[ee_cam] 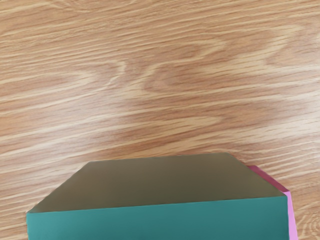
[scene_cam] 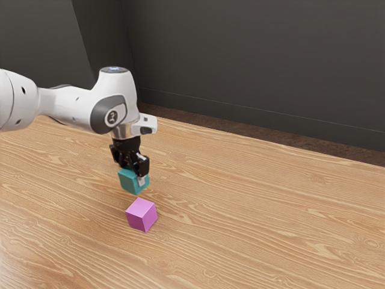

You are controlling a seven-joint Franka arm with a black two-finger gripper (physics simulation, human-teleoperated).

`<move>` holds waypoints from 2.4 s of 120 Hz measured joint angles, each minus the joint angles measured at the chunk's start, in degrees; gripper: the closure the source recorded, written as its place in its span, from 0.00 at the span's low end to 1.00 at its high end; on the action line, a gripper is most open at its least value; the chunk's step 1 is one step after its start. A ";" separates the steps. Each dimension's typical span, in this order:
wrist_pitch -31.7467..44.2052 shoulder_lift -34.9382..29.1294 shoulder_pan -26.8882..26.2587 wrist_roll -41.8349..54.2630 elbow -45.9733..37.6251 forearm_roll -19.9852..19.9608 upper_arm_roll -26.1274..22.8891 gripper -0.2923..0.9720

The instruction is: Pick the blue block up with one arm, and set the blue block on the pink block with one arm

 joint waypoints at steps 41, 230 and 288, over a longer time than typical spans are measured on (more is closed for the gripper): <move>2.19 -5.66 -3.58 -6.88 -7.97 -0.09 0.51 0.49; 8.01 -4.60 -4.18 -15.34 -11.22 0.07 0.64 0.25; 4.97 -10.15 -3.75 -14.46 -9.08 1.47 0.71 0.23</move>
